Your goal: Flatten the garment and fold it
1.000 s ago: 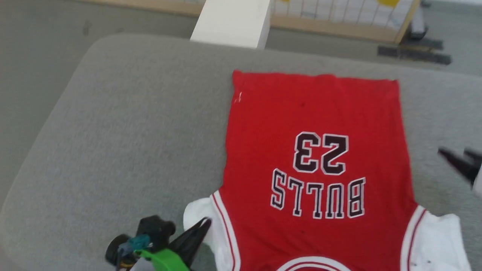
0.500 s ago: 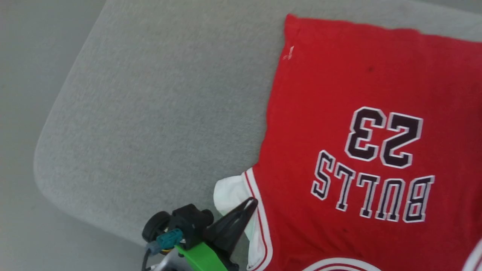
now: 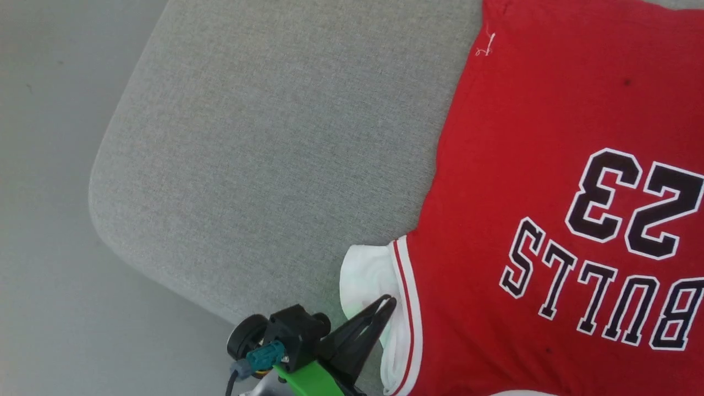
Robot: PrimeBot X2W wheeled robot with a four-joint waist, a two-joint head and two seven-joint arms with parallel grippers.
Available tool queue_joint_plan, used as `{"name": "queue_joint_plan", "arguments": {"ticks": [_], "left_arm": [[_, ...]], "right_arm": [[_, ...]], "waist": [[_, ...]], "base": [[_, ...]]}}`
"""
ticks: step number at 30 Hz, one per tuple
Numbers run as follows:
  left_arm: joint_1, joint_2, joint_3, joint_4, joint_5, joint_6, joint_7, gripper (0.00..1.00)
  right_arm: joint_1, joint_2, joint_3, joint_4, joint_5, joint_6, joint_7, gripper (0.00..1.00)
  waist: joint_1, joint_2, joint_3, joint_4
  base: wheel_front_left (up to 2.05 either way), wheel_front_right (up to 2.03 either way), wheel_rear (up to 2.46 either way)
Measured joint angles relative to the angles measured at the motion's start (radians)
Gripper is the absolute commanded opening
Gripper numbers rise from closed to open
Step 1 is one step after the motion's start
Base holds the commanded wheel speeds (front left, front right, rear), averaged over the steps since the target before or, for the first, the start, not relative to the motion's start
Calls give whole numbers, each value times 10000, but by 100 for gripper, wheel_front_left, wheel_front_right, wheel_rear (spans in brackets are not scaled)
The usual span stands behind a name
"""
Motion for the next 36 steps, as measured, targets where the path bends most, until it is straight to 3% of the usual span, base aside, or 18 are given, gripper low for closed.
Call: {"name": "queue_joint_plan", "arguments": {"ticks": [2, 12, 19, 25, 30, 36], "left_arm": [[-4, -2, 27, 102, -2, 2, -29, 0], [-41, 349, 345, 568, 81, 313, -130, 0], [573, 633, 700, 844, -221, 593, -222, 0], [1258, 848, 1083, 940, -654, 899, -431, 0], [1461, 949, 1432, 1150, -895, 972, -650, 0], [1610, 1074, 1549, 1262, -1030, 972, -794, 0]], "right_arm": [[2, -67, 100, -6, 12, 0, -23, 0], [1478, 10, 713, 334, 537, 0, -1039, 0], [3568, -38, 1279, -125, 1444, 2, -1333, 0], [5860, -198, 1358, -1450, 2372, 2, -1110, 0], [7928, -186, 282, -2847, 2922, 2, -606, 0], [10126, 372, -930, -5037, 3070, 0, 422, 0]], "waist": [[0, 0, 28, 20], [1, 0, -950, -413], [0, 0, -2117, -1182], [0, 1, -3072, -1986], [0, 0, -3823, -2627], [0, 0, -4480, -3240]], "base": [[0, 0, 0], [0, 0, 0], [0, 0, 0], [0, 0, 0], [0, 0, 0], [0, 0, 0]]}}
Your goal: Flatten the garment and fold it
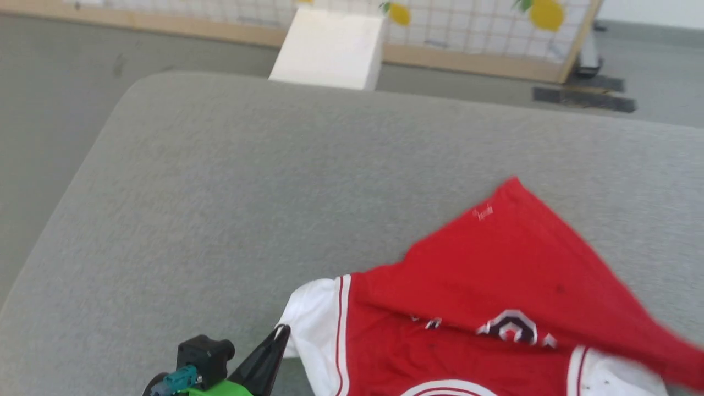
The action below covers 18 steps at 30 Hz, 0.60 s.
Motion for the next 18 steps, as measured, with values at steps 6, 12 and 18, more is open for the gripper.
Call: {"name": "queue_joint_plan", "arguments": {"ticks": [6, 12, 18], "left_arm": [[48, -44, 88, 86, -119, 56, -178, 0], [-35, -171, 63, 38, -128, 75, -247, 0], [-395, -205, -54, -297, -82, 82, -159, 0]], "right_arm": [[1637, 750, -560, -1434, -320, 0, 838, 0], [1876, 941, -504, -1601, -562, 0, 796, 100], [322, 600, -23, -2046, -345, 0, 353, 100]], "waist": [[0, 0, -334, -348], [0, 0, -210, -184], [0, 0, 108, 140]], "base": [[0, 0, 0], [0, 0, 0], [0, 0, 0]]}}
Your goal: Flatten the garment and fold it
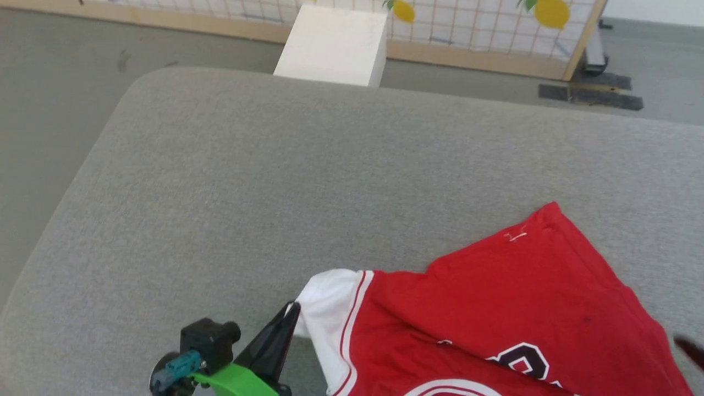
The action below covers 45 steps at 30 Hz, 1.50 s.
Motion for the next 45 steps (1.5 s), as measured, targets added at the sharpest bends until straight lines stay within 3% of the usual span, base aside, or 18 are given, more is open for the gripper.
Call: {"name": "queue_joint_plan", "arguments": {"ticks": [6, 14, 21, 27, 28, 29, 45], "left_arm": [[-510, -176, -213, -499, 334, 2, 142, 0], [-1108, -640, -686, -788, 570, -10, 211, 0], [-1251, -949, -991, -765, 654, -17, 219, 0], [-1263, -1051, -1112, -679, 654, -79, 169, 0], [-1265, -1057, -1120, -642, 654, -102, 159, 0], [-1267, -1062, -1126, -604, 654, -121, 159, 0], [-1372, -454, -387, -518, 458, -105, 42, 0]], "right_arm": [[-2269, -602, 1266, 232, 67, 0, -90, 100], [-4751, -1001, 2957, 2242, -322, 0, -318, 100], [-5391, -1469, 4102, 4027, -675, 0, -616, 100], [-5608, -2013, 4711, 4389, -464, 2, -734, 100], [-5630, -2063, 4780, 4428, -397, 4, -794, 40], [-5639, -2088, 4826, 4456, -347, 4, -857, 0], [-5567, -1503, 3568, 5143, 612, 6, -4213, 0]], "waist": [[0, 0, 525, 444], [0, 0, 1343, 1264], [0, 0, 1881, 2010], [0, 0, 2193, 2394], [0, 0, 2233, 2426], [0, 0, 2255, 2447], [0, 0, 1288, 1792]], "base": [[0, 0, 0], [0, 0, 0], [0, 0, 0], [0, 0, 0], [0, 0, 0], [0, 0, 0], [0, 0, 0]]}}
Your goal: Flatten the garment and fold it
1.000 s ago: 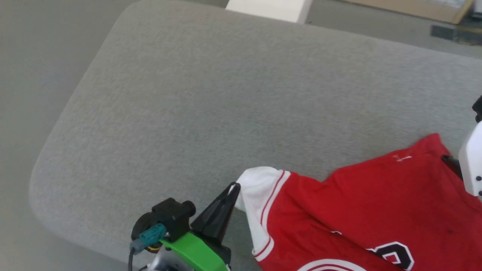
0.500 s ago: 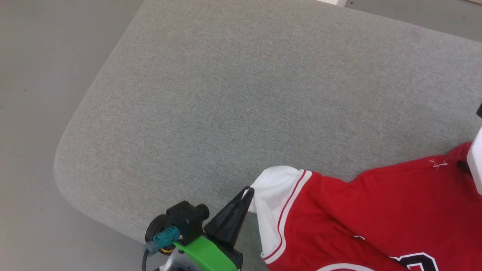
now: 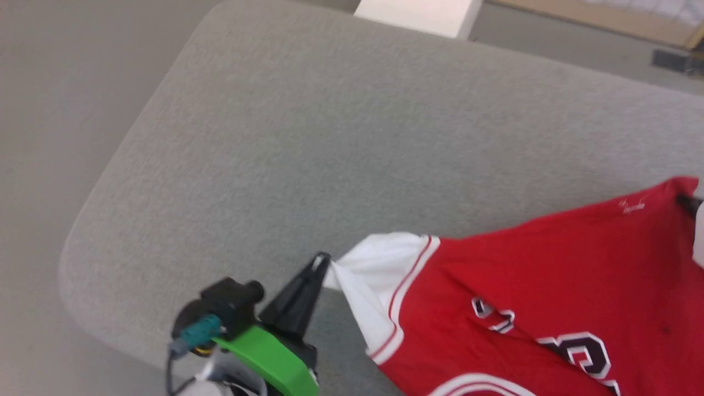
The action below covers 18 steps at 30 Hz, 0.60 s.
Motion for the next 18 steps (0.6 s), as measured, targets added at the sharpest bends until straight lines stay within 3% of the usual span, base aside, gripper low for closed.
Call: {"name": "queue_joint_plan", "arguments": {"ticks": [12, 18], "left_arm": [[-595, 1106, 1693, -1398, -232, 422, 130, 0], [-1402, 1475, 2775, -2261, -543, 596, 119, 0]], "right_arm": [[-425, -437, -418, -2635, 690, 0, -407, 0], [-555, -167, -951, -4092, 767, 0, -217, 0]], "waist": [[0, 0, -1352, -1299], [0, 0, -1918, -2088]], "base": [[0, 0, 0], [0, 0, 0]]}}
